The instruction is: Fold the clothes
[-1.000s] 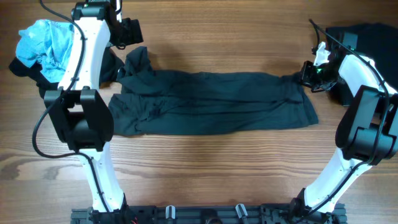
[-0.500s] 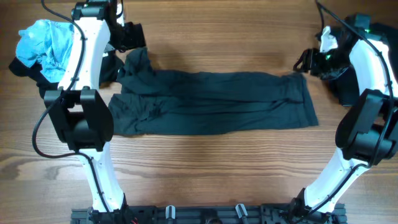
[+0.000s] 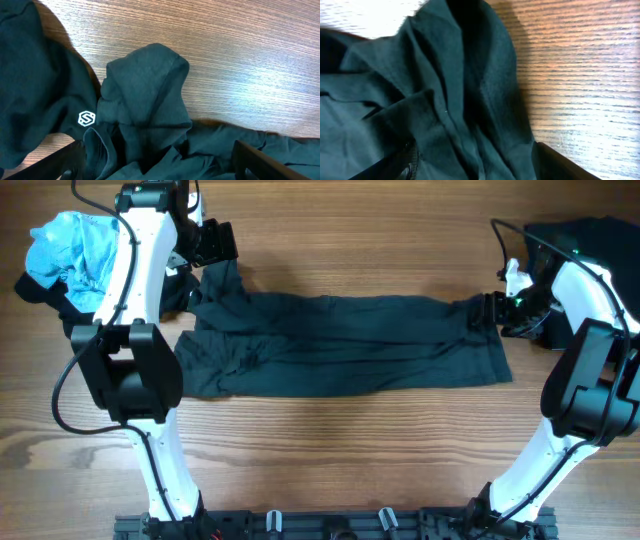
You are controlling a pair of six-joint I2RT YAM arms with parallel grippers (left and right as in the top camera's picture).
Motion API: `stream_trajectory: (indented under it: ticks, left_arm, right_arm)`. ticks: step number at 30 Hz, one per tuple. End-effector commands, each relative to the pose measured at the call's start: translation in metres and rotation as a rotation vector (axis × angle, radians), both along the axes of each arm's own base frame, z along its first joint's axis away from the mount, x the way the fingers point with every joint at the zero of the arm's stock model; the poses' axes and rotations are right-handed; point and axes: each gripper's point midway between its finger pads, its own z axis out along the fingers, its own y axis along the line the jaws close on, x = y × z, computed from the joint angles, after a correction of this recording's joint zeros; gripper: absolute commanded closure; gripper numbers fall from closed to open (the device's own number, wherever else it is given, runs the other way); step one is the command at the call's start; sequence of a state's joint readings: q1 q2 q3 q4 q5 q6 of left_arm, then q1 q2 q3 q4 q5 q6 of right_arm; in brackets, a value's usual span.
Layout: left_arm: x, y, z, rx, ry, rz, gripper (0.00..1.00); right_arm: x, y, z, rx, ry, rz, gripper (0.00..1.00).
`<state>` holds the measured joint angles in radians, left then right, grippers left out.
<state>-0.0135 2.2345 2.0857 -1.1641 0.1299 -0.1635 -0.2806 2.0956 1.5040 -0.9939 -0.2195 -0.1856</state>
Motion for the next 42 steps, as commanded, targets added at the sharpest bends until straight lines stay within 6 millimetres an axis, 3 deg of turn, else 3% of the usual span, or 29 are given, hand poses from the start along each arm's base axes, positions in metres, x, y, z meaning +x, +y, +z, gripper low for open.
stream_trajectory:
  ticks: [1,5,7,10,11,15,22,25,28,33,36,38,42]
  left_arm:
    - [-0.001,-0.003,0.013,-0.019,-0.024,-0.004,0.07]
    - [0.000,-0.003,0.013,-0.019,-0.025,-0.004,0.07]
    - [0.000,-0.003,0.013,-0.019,-0.028,-0.004,0.08]
    - [0.001,-0.003,0.015,-0.018,-0.033,-0.003,0.08]
    - [0.001,-0.002,0.017,-0.019,-0.038,-0.001,0.08]
    - [0.003,0.005,0.035,-0.018,-0.083,0.013,0.09]
    - [0.006,0.022,0.074,-0.016,-0.188,0.045,0.09]
    - [0.005,0.023,0.078,-0.016,-0.195,0.047,0.07]
    - [0.005,0.023,0.080,-0.016,-0.198,0.047,0.06]
    - [0.004,0.023,0.083,-0.016,-0.206,0.047,0.06]
    - [0.004,0.023,0.086,-0.016,-0.212,0.047,0.06]
    - [0.003,0.023,0.088,-0.016,-0.214,0.047,0.06]
    - [0.002,0.023,0.091,-0.016,-0.220,0.047,0.06]
  right_arm:
    - [-0.005,-0.003,-0.008,-0.025,0.000,0.022,0.27]
    - [-0.011,0.008,-0.017,0.030,0.003,0.022,0.35]
    - [-0.011,0.015,-0.017,0.070,-0.003,0.019,0.44]
    - [-0.006,0.019,-0.016,0.100,-0.012,-0.042,0.91]
    - [-0.005,0.019,-0.015,0.103,-0.009,-0.073,0.96]
    - [0.010,0.021,0.002,0.139,-0.038,-0.115,0.96]
    - [0.045,-0.008,0.081,0.098,-0.123,-0.159,0.96]
    - [0.048,-0.027,0.113,0.029,-0.143,-0.176,0.96]
    - [0.040,-0.054,0.131,-0.043,-0.136,-0.219,0.96]
    - [0.017,-0.091,0.134,-0.036,-0.103,-0.301,0.96]
    - [0.012,-0.101,0.136,-0.026,-0.109,-0.316,0.96]
    - [0.015,-0.096,0.137,0.013,-0.128,-0.292,0.96]
    - [0.020,-0.066,0.141,0.103,-0.133,-0.239,0.96]
